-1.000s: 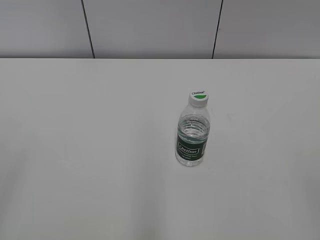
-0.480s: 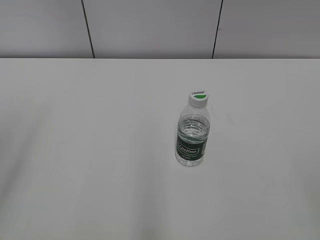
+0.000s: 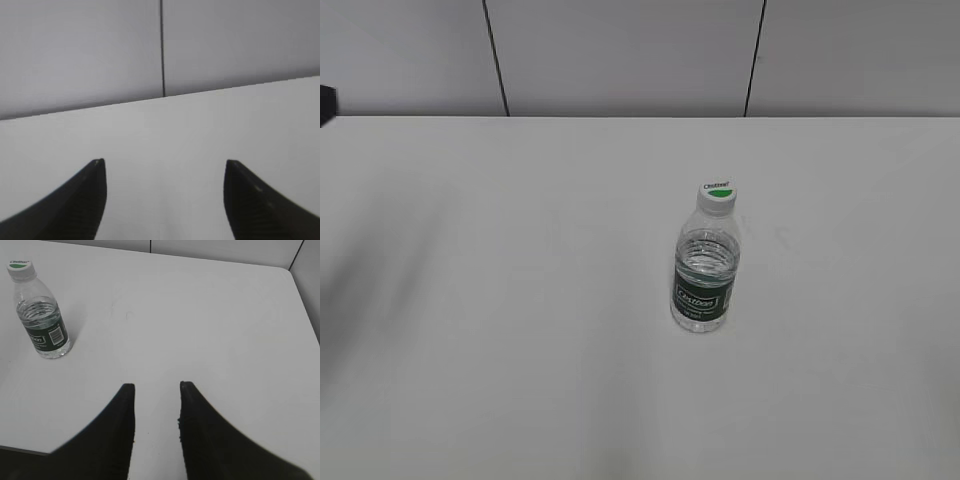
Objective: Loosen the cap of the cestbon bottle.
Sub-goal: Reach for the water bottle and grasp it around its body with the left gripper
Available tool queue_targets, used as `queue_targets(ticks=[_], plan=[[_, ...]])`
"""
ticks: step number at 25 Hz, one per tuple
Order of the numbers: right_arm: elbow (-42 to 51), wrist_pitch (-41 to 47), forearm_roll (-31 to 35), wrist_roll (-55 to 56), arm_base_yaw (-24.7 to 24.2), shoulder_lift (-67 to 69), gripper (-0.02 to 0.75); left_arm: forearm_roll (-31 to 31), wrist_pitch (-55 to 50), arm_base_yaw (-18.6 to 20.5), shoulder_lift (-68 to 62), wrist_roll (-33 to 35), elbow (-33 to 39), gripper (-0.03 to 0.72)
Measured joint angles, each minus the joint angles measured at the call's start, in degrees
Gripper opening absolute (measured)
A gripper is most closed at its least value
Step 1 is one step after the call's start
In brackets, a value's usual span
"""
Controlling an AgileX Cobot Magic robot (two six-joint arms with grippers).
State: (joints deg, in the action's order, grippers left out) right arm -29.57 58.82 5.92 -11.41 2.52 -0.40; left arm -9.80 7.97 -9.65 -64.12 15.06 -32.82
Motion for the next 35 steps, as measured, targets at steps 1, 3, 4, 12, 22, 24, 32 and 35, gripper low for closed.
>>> queue_targets(ticks=[1, 3, 4, 12, 22, 24, 32, 35], plan=[[0.0, 0.0, 0.0, 0.0, 0.0, 0.0, 0.244, 1.6, 3.0, -1.6, -2.8, 0.0, 0.0, 0.558], [0.0, 0.0, 0.0, 0.0, 0.0, 0.0, 0.244, 4.0, 8.5, -4.5, -7.8, 0.1, 0.0, 0.557], [0.0, 0.0, 0.0, 0.0, 0.0, 0.0, 0.244, 5.0, 11.3, -5.4, -10.4, 0.1, 0.0, 0.557], [0.0, 0.0, 0.0, 0.0, 0.0, 0.0, 0.244, 26.4, 29.2, -7.3, -27.5, -15.6, -0.1, 0.557], [0.0, 0.0, 0.0, 0.0, 0.0, 0.0, 0.244, 46.9, 43.9, -7.4, -40.9, -29.9, -1.6, 0.538], [0.0, 0.0, 0.0, 0.0, 0.0, 0.0, 0.244, 50.6, 46.1, -7.5, -42.5, -33.7, -1.7, 0.517], [0.0, 0.0, 0.0, 0.0, 0.0, 0.0, 0.244, 52.7, 46.7, -7.5, -43.2, -37.9, -1.2, 0.507], [0.0, 0.0, 0.0, 0.0, 0.0, 0.0, 0.244, 54.1, 46.8, -7.5, -43.2, -38.1, -1.2, 0.505]])
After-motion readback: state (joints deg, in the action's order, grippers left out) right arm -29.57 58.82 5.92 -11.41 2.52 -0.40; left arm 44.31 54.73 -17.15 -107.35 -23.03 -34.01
